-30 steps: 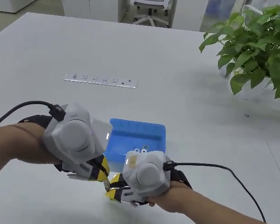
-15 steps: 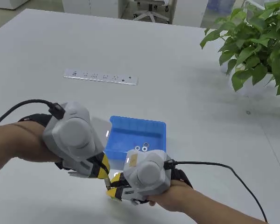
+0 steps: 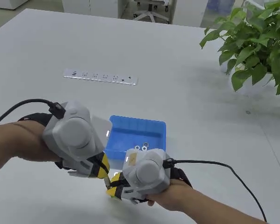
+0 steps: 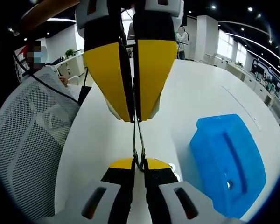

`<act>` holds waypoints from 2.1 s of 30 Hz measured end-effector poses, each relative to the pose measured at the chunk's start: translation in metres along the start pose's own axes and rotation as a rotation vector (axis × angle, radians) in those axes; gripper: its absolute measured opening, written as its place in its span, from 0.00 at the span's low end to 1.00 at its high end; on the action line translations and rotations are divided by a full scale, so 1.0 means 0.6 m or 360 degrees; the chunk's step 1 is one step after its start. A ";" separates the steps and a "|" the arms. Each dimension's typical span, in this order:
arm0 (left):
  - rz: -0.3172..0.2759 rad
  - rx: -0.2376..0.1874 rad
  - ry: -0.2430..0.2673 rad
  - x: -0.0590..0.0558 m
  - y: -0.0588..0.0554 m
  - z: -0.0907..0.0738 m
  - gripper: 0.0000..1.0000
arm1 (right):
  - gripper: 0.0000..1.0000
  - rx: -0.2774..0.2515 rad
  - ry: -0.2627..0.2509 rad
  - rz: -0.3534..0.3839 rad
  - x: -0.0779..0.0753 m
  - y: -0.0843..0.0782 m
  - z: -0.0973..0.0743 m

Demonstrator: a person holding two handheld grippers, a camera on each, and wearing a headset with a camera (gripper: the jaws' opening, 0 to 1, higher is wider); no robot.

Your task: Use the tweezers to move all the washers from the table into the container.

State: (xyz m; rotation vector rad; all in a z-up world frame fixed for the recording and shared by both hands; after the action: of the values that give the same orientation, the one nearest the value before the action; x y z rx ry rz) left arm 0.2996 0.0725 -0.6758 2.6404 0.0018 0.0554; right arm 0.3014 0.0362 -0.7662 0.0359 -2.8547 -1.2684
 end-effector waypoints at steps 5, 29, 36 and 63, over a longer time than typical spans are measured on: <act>0.0009 -0.0002 0.0002 0.002 0.006 -0.004 0.05 | 0.09 -0.0005 -0.0019 0.0003 -0.001 0.002 -0.009; 0.0066 0.0008 0.0029 0.024 0.047 -0.051 0.05 | 0.09 -0.0042 -0.0094 0.0003 -0.025 0.036 -0.058; 0.0090 0.0005 0.0047 0.038 0.059 -0.062 0.05 | 0.09 -0.0038 -0.0122 -0.0018 -0.043 0.046 -0.072; 0.0138 0.0023 0.0138 0.136 0.056 -0.063 0.05 | 0.09 -0.0029 -0.0224 -0.0020 -0.147 0.047 -0.082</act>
State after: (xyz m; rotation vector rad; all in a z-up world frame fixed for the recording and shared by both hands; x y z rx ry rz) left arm 0.3795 0.0621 -0.6232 2.6496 -0.0835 0.2000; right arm 0.3905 0.0209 -0.7131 -0.0370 -2.9638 -1.3515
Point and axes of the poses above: the centre of the closed fingertips' face, and the gripper's own axes: z roughly forward along the fingers, x roughly to its left, y roughly out of its top, the point moved 5 cm from there along -z, roughly backward along the fingers, and after that the axes turned 1 degree about -z, right-handed, at the moved point
